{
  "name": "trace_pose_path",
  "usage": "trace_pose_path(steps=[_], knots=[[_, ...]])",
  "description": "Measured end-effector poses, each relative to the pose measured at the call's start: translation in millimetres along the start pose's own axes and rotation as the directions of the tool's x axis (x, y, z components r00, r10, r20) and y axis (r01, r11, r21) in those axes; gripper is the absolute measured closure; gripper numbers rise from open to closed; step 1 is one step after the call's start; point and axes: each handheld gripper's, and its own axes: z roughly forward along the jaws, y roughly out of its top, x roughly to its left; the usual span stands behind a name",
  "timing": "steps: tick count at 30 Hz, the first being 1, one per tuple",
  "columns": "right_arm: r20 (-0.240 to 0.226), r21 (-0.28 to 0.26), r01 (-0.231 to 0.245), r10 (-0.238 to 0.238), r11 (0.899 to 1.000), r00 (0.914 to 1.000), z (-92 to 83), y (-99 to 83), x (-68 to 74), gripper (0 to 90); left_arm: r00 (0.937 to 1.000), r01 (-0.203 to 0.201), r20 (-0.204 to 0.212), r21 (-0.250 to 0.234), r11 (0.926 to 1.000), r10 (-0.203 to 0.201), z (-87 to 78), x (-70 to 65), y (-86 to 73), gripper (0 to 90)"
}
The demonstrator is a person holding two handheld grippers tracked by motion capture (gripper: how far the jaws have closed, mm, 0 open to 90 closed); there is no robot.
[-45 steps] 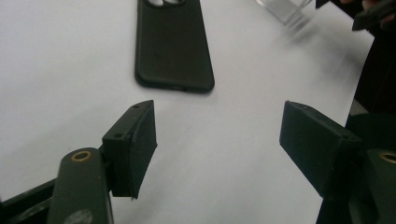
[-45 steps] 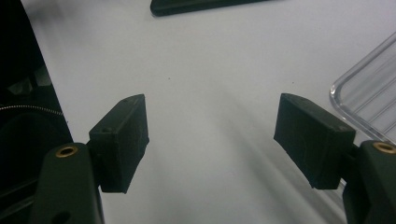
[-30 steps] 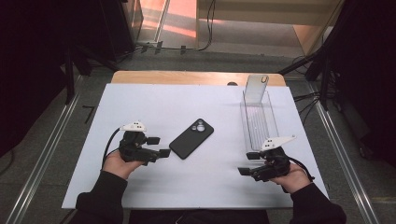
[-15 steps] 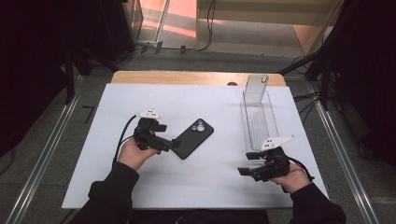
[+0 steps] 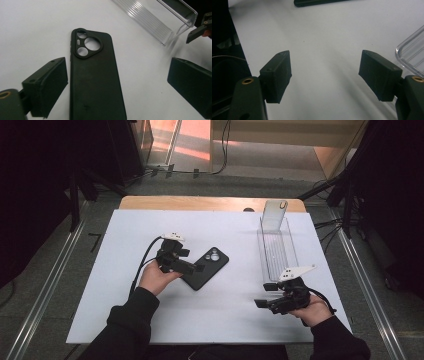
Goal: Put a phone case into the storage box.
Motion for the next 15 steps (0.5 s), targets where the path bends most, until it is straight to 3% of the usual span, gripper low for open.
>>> trace_pose_path(steps=[5,12,15], knots=[[-0.001,-0.005,0.005,-0.005,1.000,1.0000,0.1,0.2,-0.2,23.9,0.9997,-0.003,0.023,-0.008,1.0000,0.003,10.5,0.9,4.2,4.4],[0.004,-0.007,0.008,-0.008,1.000,1.0000,-0.3,0.5,-0.1,23.9,0.9999,-0.012,0.006,0.014,0.9998,0.012,23.5,1.1,6.9,4.4],[0.001,-0.007,0.010,-0.010,1.000,0.9999,-0.1,0.6,0.0,23.9,1.0000,0.004,0.004,0.024,0.9997,-0.004,28.5,1.4,6.6,5.1]])
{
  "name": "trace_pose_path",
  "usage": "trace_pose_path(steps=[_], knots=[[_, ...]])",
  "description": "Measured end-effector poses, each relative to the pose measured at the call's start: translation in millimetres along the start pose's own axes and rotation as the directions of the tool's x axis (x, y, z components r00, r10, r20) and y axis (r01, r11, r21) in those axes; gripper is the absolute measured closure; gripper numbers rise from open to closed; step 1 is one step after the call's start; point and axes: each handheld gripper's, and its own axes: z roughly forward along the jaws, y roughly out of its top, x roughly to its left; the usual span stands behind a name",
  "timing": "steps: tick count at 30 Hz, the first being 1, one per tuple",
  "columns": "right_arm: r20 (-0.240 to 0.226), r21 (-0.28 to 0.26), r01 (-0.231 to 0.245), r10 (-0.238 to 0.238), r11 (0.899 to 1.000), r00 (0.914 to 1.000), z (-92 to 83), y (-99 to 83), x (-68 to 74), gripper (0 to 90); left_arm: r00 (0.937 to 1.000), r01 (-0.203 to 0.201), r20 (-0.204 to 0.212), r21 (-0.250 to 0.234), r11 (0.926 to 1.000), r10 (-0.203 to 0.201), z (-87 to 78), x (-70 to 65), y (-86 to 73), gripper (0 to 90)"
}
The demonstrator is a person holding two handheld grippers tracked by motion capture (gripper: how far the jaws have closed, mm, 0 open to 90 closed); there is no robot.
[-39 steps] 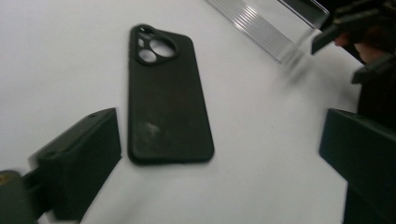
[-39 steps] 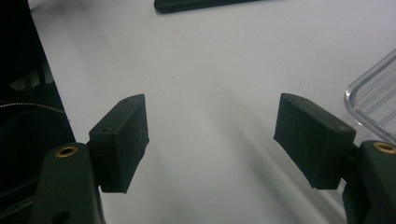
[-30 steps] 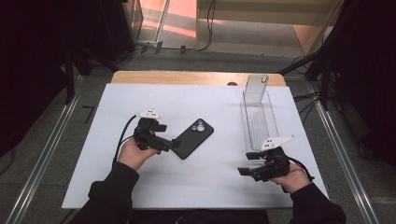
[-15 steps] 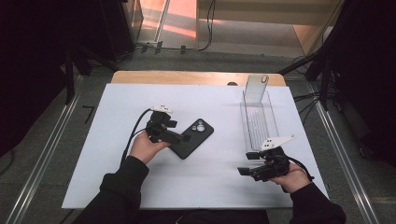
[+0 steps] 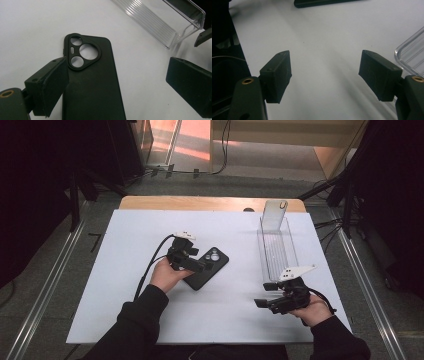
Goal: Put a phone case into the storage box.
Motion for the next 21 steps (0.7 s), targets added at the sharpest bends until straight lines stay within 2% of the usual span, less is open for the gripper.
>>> trace_pose_path(steps=[1,4,11,16,21], knots=[[0.000,0.001,0.000,0.000,1.000,1.0000,0.1,0.0,-0.1,23.9,1.0000,0.007,-0.004,0.011,0.9999,-0.007,1.6,0.0,-0.6,6.0],[0.000,-0.001,-0.003,0.003,1.000,1.0000,-0.1,0.1,0.2,23.9,0.9995,-0.014,-0.027,0.037,0.9992,0.015,5.4,-0.8,-3.0,6.0],[0.002,-0.002,0.000,0.000,1.000,1.0000,-0.5,0.1,0.2,23.9,0.9974,-0.037,-0.060,0.064,0.9972,0.041,13.2,-2.1,-7.5,6.0],[0.002,-0.002,-0.002,0.002,1.000,1.0000,-0.6,0.1,0.3,23.9,0.9948,-0.027,-0.097,0.067,0.9974,0.033,16.5,1.1,-11.3,5.9],[0.003,0.001,0.000,0.000,1.000,1.0000,-0.3,0.2,0.4,23.9,0.9919,-0.027,-0.122,0.090,0.9956,0.038,20.7,4.7,-15.0,5.9]])
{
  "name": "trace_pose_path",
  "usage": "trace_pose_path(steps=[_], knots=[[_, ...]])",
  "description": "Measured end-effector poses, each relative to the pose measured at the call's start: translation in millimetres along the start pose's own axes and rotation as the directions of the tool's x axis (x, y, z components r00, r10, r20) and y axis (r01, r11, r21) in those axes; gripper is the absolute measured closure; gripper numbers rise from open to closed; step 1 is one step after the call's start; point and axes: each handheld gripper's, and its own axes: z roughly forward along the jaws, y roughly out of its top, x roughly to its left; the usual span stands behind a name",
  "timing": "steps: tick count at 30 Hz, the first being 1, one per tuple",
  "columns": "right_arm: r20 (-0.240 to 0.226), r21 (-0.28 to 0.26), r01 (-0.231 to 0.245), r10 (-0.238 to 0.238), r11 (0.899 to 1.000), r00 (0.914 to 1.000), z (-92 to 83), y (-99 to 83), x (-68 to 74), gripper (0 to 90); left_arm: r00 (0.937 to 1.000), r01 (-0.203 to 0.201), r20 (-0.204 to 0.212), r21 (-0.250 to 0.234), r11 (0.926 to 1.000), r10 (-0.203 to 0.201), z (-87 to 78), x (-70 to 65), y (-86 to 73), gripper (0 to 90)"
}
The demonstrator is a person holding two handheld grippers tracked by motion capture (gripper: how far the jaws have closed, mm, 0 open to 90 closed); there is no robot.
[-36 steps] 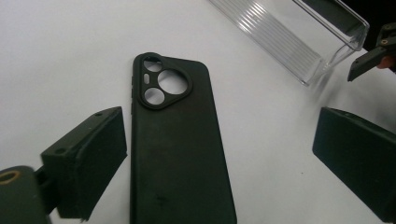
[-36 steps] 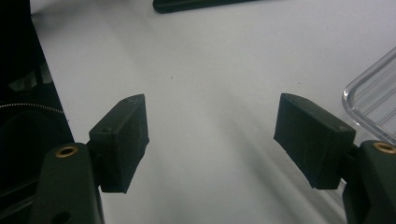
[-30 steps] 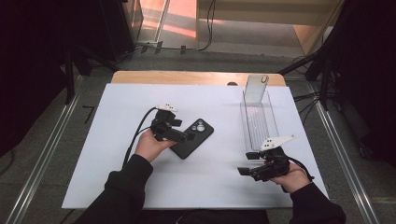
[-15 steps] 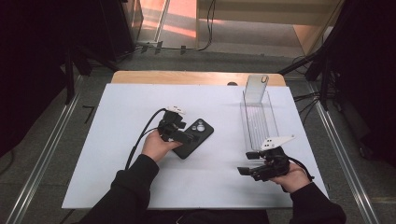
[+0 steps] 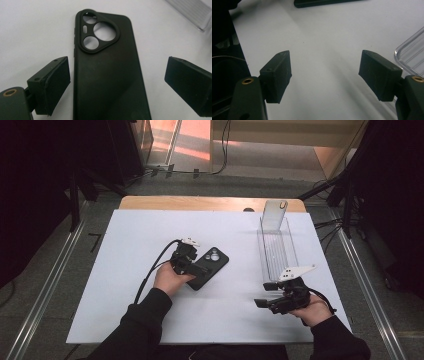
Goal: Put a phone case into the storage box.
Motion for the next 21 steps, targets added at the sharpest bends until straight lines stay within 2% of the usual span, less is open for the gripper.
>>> trace_pose_path(steps=[5,8,13,21], knots=[[0.000,-0.001,0.000,0.000,1.000,1.0000,0.1,-0.1,-0.1,23.9,0.9992,-0.016,-0.036,0.022,0.9996,0.017,5.7,-2.1,-2.6,5.9],[0.000,-0.001,-0.001,0.001,1.000,1.0000,0.0,-0.1,0.0,23.9,0.9994,-0.010,-0.032,0.043,0.9990,0.012,9.1,-0.5,-4.5,5.9],[0.001,0.000,0.001,-0.001,1.000,1.0000,0.0,-0.1,0.1,23.9,0.9994,-0.011,-0.032,0.038,0.9992,0.012,10.3,0.0,-6.5,4.9],[0.005,0.005,0.005,-0.005,1.000,1.0000,0.5,0.2,0.1,23.9,0.9943,-0.049,-0.092,0.038,0.9981,0.052,14.0,-7.6,-9.0,5.0]])
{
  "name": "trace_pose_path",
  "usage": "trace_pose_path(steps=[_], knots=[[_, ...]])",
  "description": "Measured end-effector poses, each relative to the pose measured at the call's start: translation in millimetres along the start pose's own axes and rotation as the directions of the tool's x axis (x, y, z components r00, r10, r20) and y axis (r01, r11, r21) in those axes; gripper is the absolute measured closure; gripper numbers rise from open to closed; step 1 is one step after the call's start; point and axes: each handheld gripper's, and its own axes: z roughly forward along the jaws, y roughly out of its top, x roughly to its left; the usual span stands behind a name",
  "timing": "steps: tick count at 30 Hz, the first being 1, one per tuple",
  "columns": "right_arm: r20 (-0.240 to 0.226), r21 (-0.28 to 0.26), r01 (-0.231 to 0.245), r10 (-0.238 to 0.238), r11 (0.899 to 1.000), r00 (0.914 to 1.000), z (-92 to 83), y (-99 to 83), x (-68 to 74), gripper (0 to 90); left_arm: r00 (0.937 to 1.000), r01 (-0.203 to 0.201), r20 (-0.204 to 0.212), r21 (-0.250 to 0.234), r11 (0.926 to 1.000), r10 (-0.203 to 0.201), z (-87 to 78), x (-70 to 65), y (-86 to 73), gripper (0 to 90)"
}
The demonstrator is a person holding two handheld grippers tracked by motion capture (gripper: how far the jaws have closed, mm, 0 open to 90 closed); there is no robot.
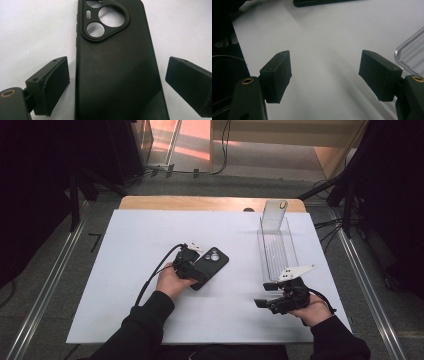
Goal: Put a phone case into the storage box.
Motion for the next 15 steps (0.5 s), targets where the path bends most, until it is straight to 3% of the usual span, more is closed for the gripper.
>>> trace_pose_path(steps=[6,11,15], knots=[[0.003,0.001,-0.001,0.001,1.000,1.0000,0.3,0.2,0.1,23.9,0.9979,-0.029,-0.057,0.004,0.9996,0.029,3.0,-7.9,-1.2,5.2],[0.003,0.001,0.000,0.000,1.000,1.0000,0.2,0.2,0.1,23.9,0.9903,-0.069,-0.120,0.006,0.9976,0.070,6.1,-15.5,-3.5,6.5],[0.003,0.003,0.001,-0.001,1.000,1.0000,0.9,0.6,0.2,23.9,0.9900,-0.075,-0.119,0.004,0.9972,0.075,5.7,-15.7,-4.0,7.3]])
